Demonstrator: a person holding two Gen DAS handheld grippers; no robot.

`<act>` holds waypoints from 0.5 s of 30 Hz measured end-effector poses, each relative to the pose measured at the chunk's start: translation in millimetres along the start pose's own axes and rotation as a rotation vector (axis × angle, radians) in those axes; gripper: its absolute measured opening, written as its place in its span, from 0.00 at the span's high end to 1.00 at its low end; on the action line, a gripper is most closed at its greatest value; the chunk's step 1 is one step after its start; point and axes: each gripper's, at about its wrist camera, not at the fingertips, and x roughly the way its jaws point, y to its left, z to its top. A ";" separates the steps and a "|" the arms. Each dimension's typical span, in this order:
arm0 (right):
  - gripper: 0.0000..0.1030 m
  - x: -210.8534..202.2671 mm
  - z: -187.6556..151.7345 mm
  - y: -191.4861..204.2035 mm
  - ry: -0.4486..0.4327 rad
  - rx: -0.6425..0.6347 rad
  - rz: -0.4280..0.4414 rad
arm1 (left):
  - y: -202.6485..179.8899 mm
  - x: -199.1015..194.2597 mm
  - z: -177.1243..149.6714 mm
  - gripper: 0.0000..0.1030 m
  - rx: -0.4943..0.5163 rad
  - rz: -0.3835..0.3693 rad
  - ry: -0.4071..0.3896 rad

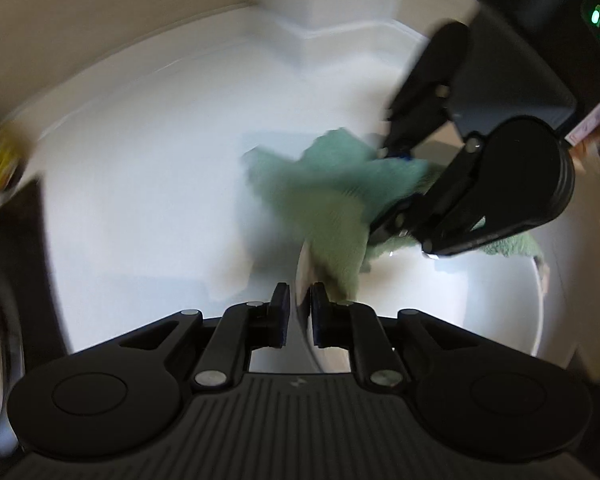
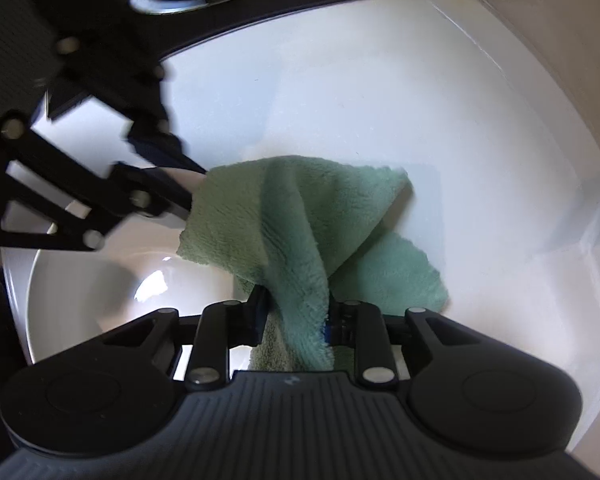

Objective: Clean bowl
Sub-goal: 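Keep scrubbing the bowl interior with the towel in the right gripper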

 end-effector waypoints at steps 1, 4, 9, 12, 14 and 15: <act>0.80 -2.4 -4.9 -1.9 -0.004 0.016 -0.004 | -0.9 0.2 -0.5 0.86 -0.009 0.001 -0.001; 0.80 -5.2 -16.6 -1.8 -0.027 0.091 -0.018 | -5.0 5.1 -0.7 0.86 -0.010 0.011 -0.005; 0.82 -0.6 -16.2 10.0 0.020 0.072 0.015 | 0.6 18.3 17.2 0.92 0.118 0.009 0.012; 0.81 -6.7 -25.1 14.8 0.082 0.018 0.100 | 0.3 21.0 26.9 0.91 0.216 -0.023 0.022; 0.80 -6.1 -23.9 10.1 0.111 -0.003 0.122 | -5.0 25.9 31.4 0.92 0.301 -0.026 0.025; 0.80 -5.1 -22.1 8.2 0.118 -0.010 0.117 | -7.0 25.5 32.1 0.92 0.334 -0.024 0.028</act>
